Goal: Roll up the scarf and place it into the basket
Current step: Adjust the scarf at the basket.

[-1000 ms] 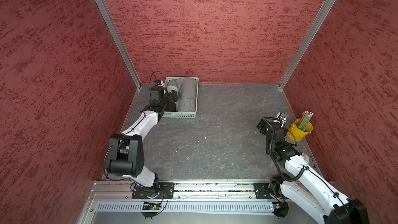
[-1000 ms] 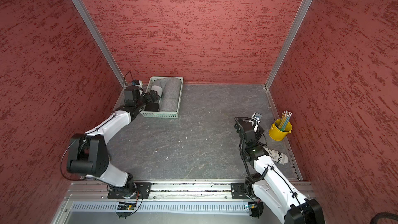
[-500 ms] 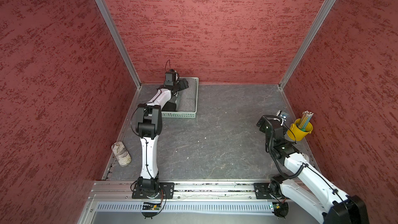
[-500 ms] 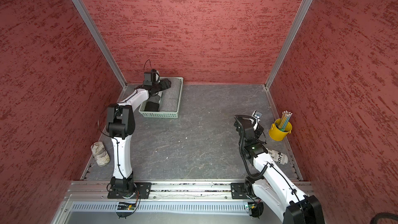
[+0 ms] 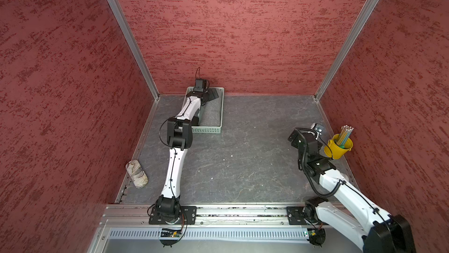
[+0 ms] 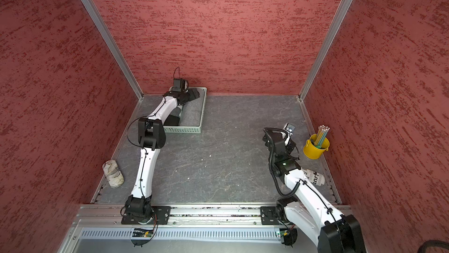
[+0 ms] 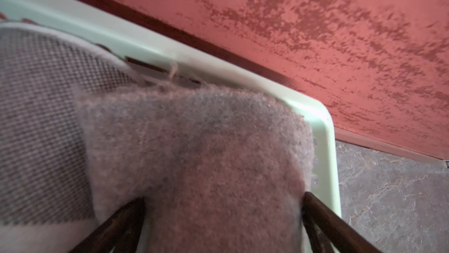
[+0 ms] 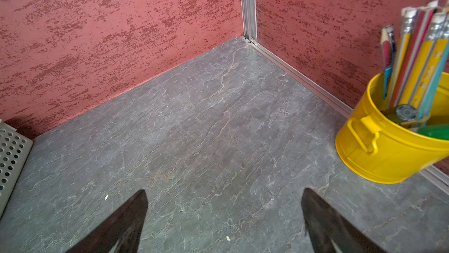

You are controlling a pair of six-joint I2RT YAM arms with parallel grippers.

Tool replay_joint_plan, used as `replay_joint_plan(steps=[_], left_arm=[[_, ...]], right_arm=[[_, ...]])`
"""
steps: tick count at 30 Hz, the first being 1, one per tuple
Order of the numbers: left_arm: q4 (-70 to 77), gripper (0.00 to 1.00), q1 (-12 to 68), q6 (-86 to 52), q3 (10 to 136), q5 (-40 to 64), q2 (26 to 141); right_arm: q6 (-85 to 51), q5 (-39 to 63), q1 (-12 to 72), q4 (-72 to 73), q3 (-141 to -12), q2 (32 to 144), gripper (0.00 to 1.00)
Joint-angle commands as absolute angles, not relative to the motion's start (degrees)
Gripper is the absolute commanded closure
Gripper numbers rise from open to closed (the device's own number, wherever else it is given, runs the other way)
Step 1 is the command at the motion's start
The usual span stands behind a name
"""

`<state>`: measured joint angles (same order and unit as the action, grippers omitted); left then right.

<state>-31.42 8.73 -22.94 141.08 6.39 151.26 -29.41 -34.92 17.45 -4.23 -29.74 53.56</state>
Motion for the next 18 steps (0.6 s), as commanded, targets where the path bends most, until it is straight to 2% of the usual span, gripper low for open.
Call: replay_joint_plan(steps=[1,8,10,13,18], left_arm=[[-35.4,0.0,9.1,-24.9,143.9,8.1,154.5],[-35.3,0.0,7.6,-28.7,144.2,11.4,156.6],[-35.0,0.07,7.2,-29.7,145.3,14.5,157.9],[-34.5,0.29,6.8,-31.0,147.6,20.7,160.1],[-32.5,0.75,6.7,-31.2,147.6,27.3,159.7]], right_arm=[[-30.5,-34.6,17.2,-3.8,-32.0,53.0,0.01],[-31.1,-34.5,17.2,-4.5,-31.9,50.9,0.01],[-31.1,-34.9,17.2,-4.5,-31.9,50.5,0.01],[-31.5,-35.4,17.2,-4.5,-31.9,49.9,0.01],[-31.6,-35.9,17.3,-4.5,-31.9,49.2,0.01]])
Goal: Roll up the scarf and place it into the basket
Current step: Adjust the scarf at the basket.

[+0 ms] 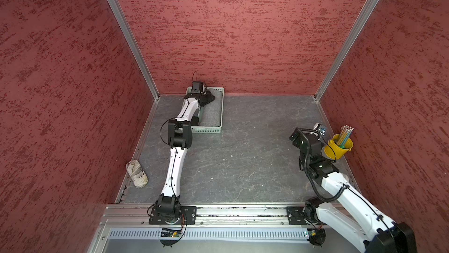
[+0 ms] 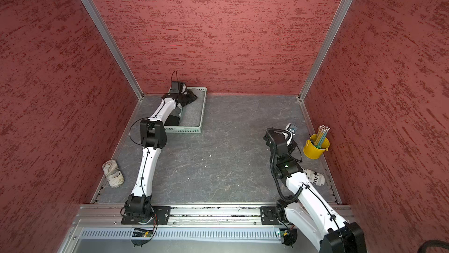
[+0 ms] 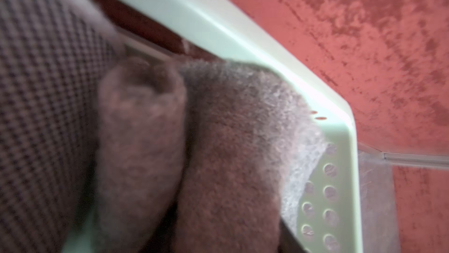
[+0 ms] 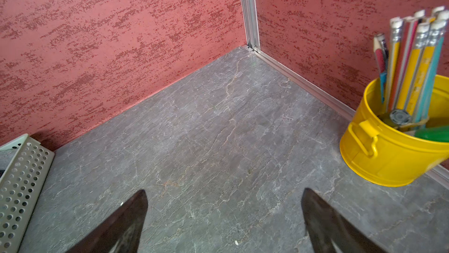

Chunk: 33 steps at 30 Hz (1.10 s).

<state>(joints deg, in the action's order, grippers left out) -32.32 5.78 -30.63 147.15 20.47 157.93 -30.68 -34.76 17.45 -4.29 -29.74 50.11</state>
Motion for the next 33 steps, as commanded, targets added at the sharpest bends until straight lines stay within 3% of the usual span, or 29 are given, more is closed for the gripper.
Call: replay_joint_plan(steps=[1,4,14,24,28,30,33], left_arm=[[-32.3,0.82,6.7,-31.1,147.5,28.2,159.2],[-29.5,1.0,6.6,-30.7,144.9,30.6,155.8],[-21.4,1.0,5.4,-31.0,133.9,36.1,145.5],[-29.9,1.0,3.4,-34.8,143.5,40.4,158.4],[-31.5,0.92,3.7,-34.4,143.2,35.8,159.0],[-33.4,0.82,3.5,-34.6,143.8,32.8,159.3],[-34.2,0.51,3.4,-34.4,144.0,30.6,159.3]], right_arm=[[-31.6,-35.9,17.3,-4.6,-31.9,49.0,0.01],[-31.5,-35.9,17.3,-4.8,-31.7,48.7,0.01],[-32.0,-35.6,17.3,-3.7,-30.0,47.6,0.01],[-32.5,-35.8,17.3,-4.4,-29.9,46.1,0.01],[-32.6,-36.4,17.3,-4.8,-30.2,45.1,0.01],[-32.6,-36.5,17.3,-4.9,-30.2,44.6,0.01],[-32.6,-36.6,17.4,-4.8,-30.3,43.9,0.01]])
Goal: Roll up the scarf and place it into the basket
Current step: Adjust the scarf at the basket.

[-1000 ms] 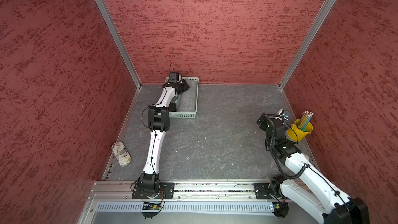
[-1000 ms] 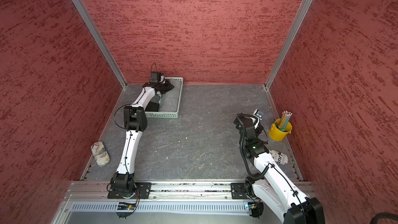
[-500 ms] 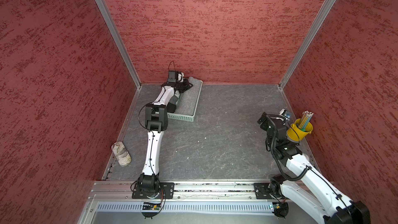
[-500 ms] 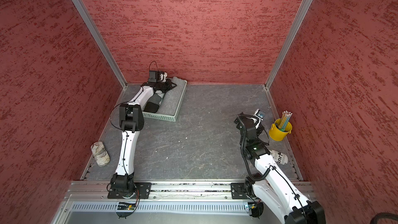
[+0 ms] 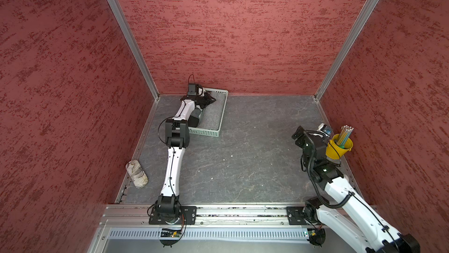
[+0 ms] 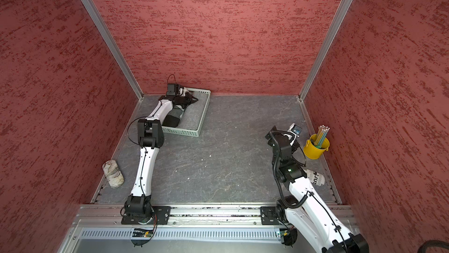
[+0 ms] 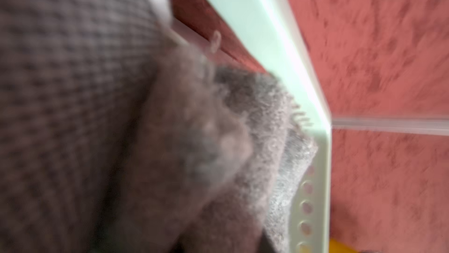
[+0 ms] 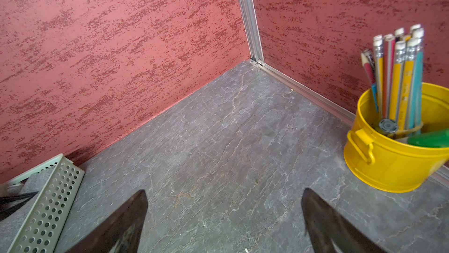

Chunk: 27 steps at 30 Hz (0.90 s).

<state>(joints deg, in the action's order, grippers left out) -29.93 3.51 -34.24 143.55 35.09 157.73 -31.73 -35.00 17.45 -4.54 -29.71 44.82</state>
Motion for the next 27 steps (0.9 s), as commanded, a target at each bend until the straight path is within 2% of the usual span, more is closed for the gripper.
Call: replay_joint_plan(steps=[1,2,8,13,16,21,27], left_arm=[[-33.5,0.43,3.6,-34.2,144.0,31.3,159.1],[-32.9,0.37,3.6,-34.1,144.0,32.0,158.6],[-31.9,0.22,4.8,-32.2,143.2,29.9,152.0],[-33.9,0.0,5.1,-30.1,138.6,22.1,142.8],[-36.9,0.01,5.0,-28.0,136.2,16.6,138.4],[-39.2,0.01,4.8,-24.6,131.0,13.1,131.9],[-27.5,0.0,4.5,-21.4,106.9,9.3,114.4]], right_arm=[[-32.6,-36.6,17.4,-4.8,-30.4,43.7,0.01],[-32.6,-36.6,17.4,-4.8,-30.4,43.6,0.01],[-31.8,-36.8,17.4,-4.7,-30.4,43.8,0.01],[-31.6,-37.0,17.4,-4.9,-30.1,43.4,0.01],[-32.0,-36.8,17.4,-4.8,-29.6,42.5,0.01],[-31.6,-36.6,17.4,-4.8,-29.0,40.7,0.01],[-31.4,-36.9,17.4,-5.1,-27.5,40.7,0.01]])
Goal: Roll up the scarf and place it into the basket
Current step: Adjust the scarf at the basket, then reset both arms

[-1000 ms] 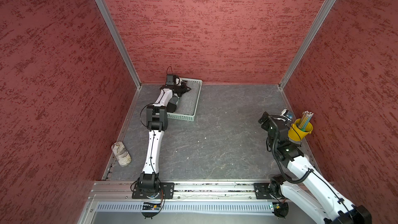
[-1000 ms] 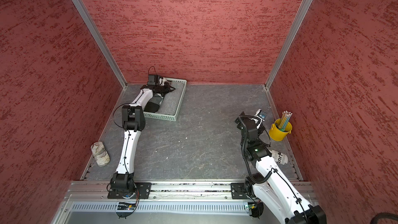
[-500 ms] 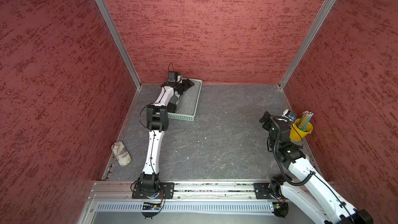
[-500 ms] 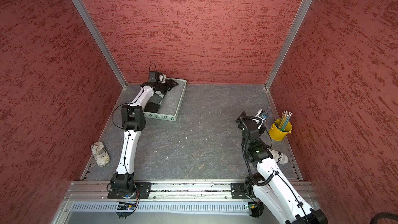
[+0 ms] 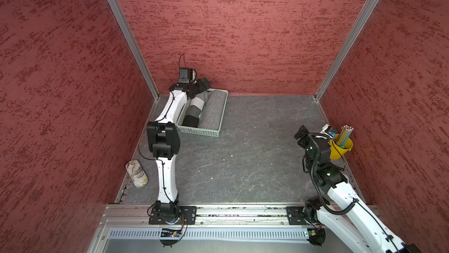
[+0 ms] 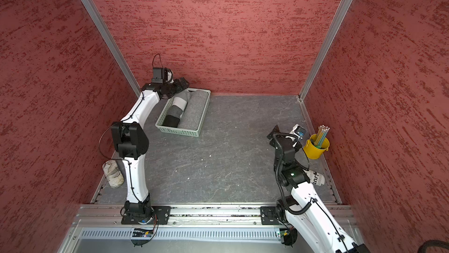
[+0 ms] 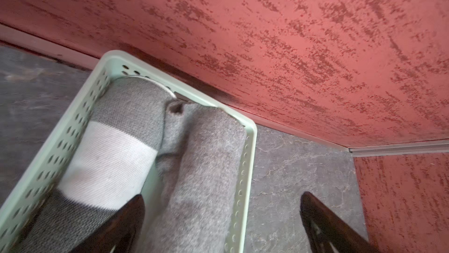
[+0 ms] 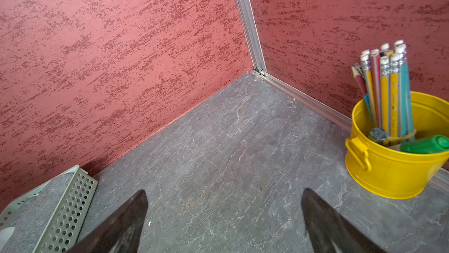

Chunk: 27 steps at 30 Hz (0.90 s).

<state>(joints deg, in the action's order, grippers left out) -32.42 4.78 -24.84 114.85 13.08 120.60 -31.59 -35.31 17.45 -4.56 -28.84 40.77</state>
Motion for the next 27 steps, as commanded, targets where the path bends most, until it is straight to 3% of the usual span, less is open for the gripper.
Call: replay_joint_plan(steps=[1,7,12,16,22,27], left_arm=[[-25.8,0.01,4.3,-20.8,103.0,8.3,111.5],[-14.5,0.01,0.6,-15.8,73.6,5.1,90.6],[-1.3,0.01,-1.2,-7.4,48.7,-2.1,73.5],[11.6,0.01,-2.5,-2.3,31.6,-2.2,63.8],[26.0,0.01,-3.5,1.9,21.1,2.7,64.9],[35.9,0.01,-3.4,3.1,19.3,6.0,71.3]], right_arm=[[-31.2,-36.7,17.4,-4.7,-27.0,41.0,0.01],[-28.3,-37.9,17.3,1.1,-23.1,44.7,0.01],[-17.9,-38.4,17.2,16.6,-17.7,48.3,0.01],[-6.1,-39.1,16.9,30.0,-15.7,52.6,0.01],[6.1,-37.0,16.1,50.5,-10.1,60.2,0.01],[6.4,-32.4,12.4,57.7,-8.0,65.6,0.01]])
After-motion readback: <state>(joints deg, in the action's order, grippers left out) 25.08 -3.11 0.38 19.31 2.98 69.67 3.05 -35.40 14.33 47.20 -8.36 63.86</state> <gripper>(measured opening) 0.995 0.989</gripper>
